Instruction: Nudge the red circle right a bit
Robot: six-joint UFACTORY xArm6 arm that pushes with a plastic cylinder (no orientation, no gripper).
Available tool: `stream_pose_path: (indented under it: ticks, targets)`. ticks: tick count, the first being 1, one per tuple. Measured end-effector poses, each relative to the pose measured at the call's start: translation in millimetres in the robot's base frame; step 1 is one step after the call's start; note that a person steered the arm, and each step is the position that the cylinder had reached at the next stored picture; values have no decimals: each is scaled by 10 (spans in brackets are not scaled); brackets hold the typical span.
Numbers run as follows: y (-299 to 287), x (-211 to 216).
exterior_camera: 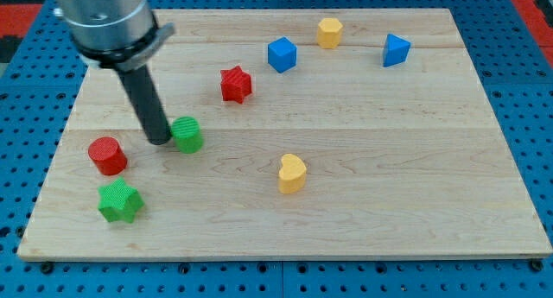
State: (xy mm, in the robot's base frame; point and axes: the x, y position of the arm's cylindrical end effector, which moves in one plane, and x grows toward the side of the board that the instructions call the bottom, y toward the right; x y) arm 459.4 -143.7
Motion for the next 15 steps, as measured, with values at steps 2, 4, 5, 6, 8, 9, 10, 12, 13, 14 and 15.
stream_pose_path:
  ticks: [2,4,5,6,8,9,10,12,13,14,15]
  targets:
    - [532,11]
    - [530,-4]
    - [410,27]
    - [419,27]
    - [420,27]
    - [420,-21]
    - [420,-52]
    - [-555,-161]
    - [-1409,-161]
    - [-1550,77]
    - [-1144,346]
